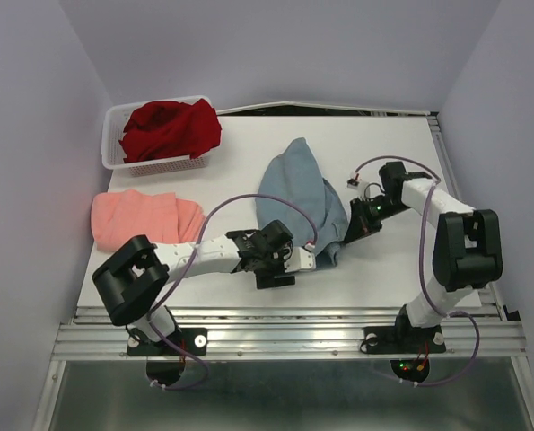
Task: Fold and stack the skirts
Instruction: Flatten the skirt out
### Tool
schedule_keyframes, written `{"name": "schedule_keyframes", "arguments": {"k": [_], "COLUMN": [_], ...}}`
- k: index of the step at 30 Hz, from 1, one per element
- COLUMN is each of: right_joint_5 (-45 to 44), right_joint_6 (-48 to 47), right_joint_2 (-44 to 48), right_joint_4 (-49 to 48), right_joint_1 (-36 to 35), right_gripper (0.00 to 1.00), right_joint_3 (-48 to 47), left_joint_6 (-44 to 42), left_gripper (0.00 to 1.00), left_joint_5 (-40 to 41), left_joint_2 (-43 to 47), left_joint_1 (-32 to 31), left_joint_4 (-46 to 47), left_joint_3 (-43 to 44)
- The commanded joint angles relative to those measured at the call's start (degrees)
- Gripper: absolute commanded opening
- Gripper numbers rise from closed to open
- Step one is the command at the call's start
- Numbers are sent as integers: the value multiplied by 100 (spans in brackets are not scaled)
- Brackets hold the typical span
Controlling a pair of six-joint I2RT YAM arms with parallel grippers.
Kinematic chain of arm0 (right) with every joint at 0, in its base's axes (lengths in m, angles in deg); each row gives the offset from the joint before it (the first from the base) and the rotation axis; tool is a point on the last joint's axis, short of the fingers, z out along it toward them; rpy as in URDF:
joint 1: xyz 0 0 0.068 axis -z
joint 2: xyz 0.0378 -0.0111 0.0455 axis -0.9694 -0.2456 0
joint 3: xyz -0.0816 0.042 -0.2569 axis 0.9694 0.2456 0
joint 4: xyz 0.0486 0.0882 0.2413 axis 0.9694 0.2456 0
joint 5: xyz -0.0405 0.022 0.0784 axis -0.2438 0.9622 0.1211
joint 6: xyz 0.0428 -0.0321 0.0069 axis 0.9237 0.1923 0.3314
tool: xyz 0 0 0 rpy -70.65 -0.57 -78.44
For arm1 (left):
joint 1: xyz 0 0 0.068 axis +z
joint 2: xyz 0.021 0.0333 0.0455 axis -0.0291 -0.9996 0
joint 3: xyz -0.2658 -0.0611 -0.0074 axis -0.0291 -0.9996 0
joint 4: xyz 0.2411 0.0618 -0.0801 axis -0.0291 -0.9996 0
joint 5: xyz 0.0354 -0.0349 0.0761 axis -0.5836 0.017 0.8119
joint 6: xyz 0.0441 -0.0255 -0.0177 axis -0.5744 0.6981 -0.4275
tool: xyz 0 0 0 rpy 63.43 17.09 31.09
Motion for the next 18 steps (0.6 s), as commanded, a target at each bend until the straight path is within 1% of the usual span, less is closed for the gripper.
{"name": "schedule_keyframes", "arguments": {"k": [1, 2, 3, 4, 6, 7, 8, 10, 11, 12, 14, 15, 16, 17, 18], "right_joint_5": [457, 501, 588, 641, 738, 738, 738, 669, 625, 581, 571, 589, 589, 589, 537], "right_joint_6": [263, 316, 403, 448, 666, 729, 808, 1010, 1063, 1150, 1300, 1518, 1634, 1739, 2079], "right_joint_2": [833, 835, 1026, 1124, 1352, 1423, 1485, 1643, 1678, 1705, 1758, 1775, 1793, 1802, 1819], "right_joint_4": [-42, -41, -50, -68, -190, -243, -365, -542, -656, -709, -797, -937, -999, -1078, -1296], "right_joint_1": [16, 16, 16, 16, 16, 16, 16, 16, 16, 77, 130, 192, 192, 192, 192], "right_gripper": [1, 1, 1, 1, 1, 1, 1, 1, 1, 1, 1, 1, 1, 1, 1], "right_joint_3": [-611, -699, -856, -936, -1129, -1191, -1262, -1446, -1525, -1613, -1841, -1912, -1982, -2044, -2088], "left_joint_6": [246, 333, 491, 553, 746, 800, 844, 905, 879, 836, 739, 721, 712, 721, 730], "left_gripper": [85, 84, 82, 79, 73, 64, 58, 49, 49, 49, 57, 63, 76, 80, 84], "left_joint_5": [478, 479, 566, 567, 567, 532, 349, 233, 181, 180, 302, 294, 277, 286, 155], "left_joint_2": [38, 56, 56, 73, 91, 91, 100, 135, 170, 213, 372, 424, 503, 556, 687], "left_joint_1": [19, 28, 63, 106, 431, 580, 921, 1257, 1406, 1634, 1802, 1995, 2075, 2128, 2215], "left_joint_4": [514, 603, 673, 726, 797, 789, 736, 701, 692, 700, 849, 876, 920, 955, 947], "left_joint_3": [3, 3, 12, 29, 143, 213, 284, 503, 565, 635, 671, 715, 750, 768, 837]}}
